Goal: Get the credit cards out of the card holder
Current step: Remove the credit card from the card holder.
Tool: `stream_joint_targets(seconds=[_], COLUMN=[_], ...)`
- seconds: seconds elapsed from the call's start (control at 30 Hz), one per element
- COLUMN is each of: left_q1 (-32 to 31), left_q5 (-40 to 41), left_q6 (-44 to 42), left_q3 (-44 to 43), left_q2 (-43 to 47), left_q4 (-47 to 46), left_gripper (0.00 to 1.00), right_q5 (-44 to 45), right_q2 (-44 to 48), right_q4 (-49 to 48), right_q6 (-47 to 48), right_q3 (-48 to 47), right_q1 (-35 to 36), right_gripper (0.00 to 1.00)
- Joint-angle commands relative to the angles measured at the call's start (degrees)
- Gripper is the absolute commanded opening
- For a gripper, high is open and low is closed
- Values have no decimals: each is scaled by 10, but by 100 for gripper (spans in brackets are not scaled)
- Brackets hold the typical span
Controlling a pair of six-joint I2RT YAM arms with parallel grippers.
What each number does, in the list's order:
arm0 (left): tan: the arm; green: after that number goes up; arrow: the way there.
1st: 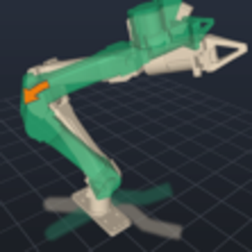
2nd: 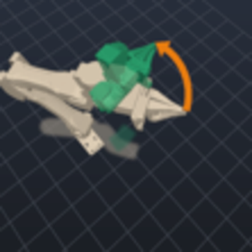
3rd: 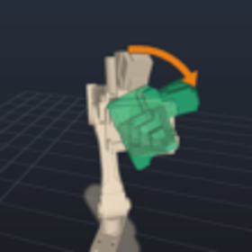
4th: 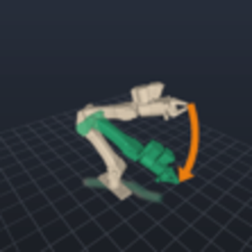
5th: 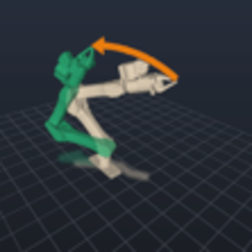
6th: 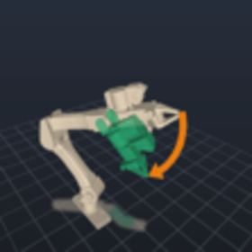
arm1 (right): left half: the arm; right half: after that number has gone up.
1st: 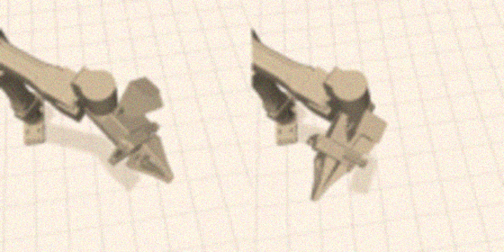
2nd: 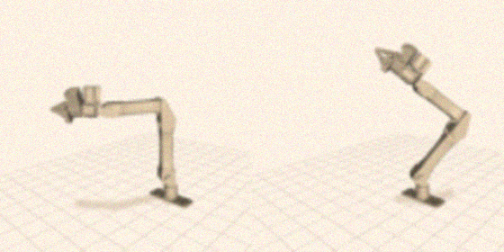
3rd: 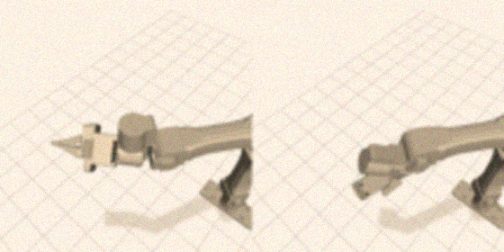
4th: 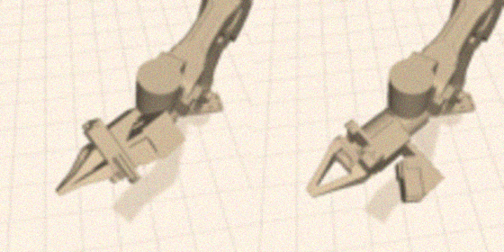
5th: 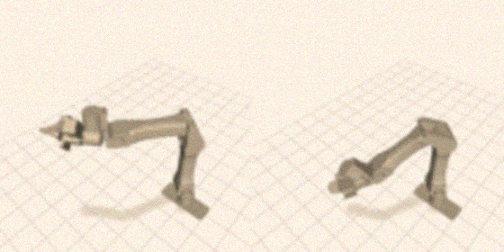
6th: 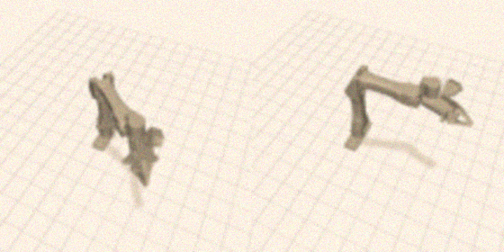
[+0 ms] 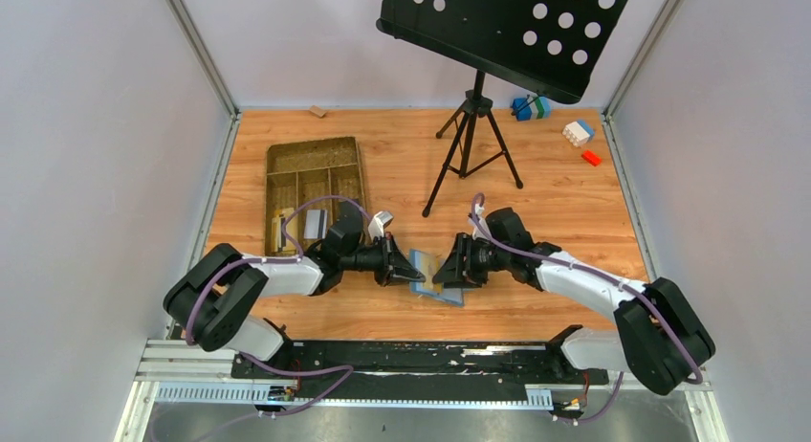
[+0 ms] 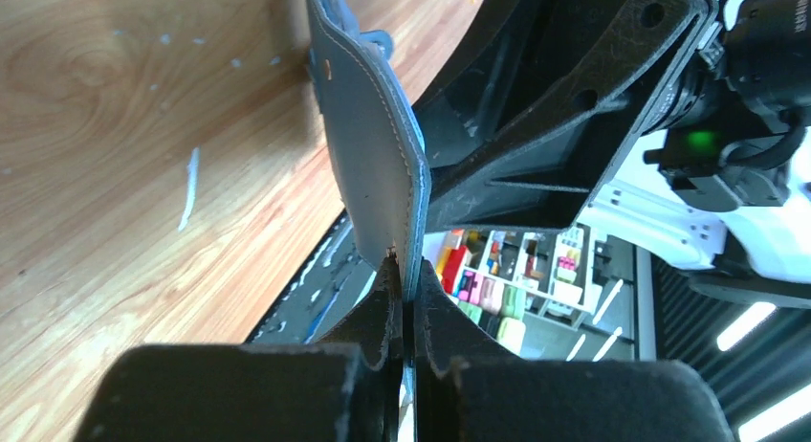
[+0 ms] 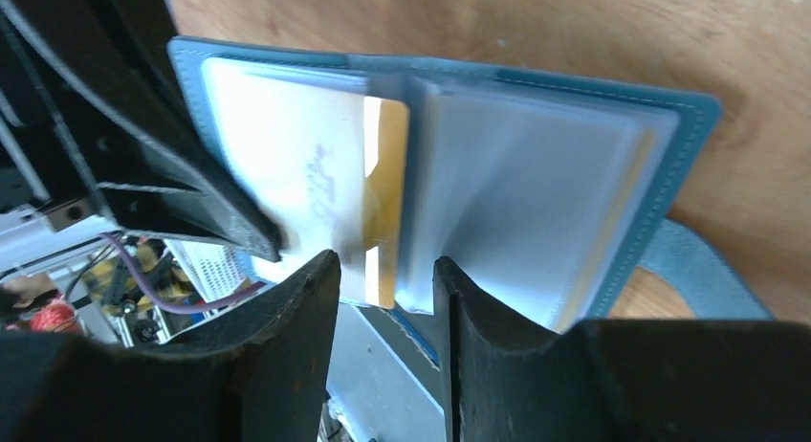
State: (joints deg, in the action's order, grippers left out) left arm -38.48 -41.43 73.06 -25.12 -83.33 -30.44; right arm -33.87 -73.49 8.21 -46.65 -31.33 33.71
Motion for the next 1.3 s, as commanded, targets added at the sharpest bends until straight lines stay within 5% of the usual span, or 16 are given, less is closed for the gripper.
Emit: stream_joint_targets(seconds=[0.0,0.17,0.3,0.8,1.03,1.27], left_q1=[3,3,7,19,19,18], left_q5=[-34,-40,-40,-56,-52,-39], left_q6=[76,120,139,142,146,158], left_q3=[4,17,33,52,54,61], left_q2=[-13,-26,-36,-61,-70,-70], left_q4=[-140,-223,-263,-305,-323,-349], left_gripper=[0,0,0,0,0,0], right_q5=[-36,-47,-41,-42,-36,-23], right_q2=[36,48,61,116,141,165], right_q4=[-77,-125,-130,-203,-234,-161], right_q6=[-40,-80,-96,-149,-186,-170], right_q3=[9,16,19,51,72,80], right_q1=[-5,-11,-14,-15,-16,-45], right_gripper=[41,36,22,15,0,0])
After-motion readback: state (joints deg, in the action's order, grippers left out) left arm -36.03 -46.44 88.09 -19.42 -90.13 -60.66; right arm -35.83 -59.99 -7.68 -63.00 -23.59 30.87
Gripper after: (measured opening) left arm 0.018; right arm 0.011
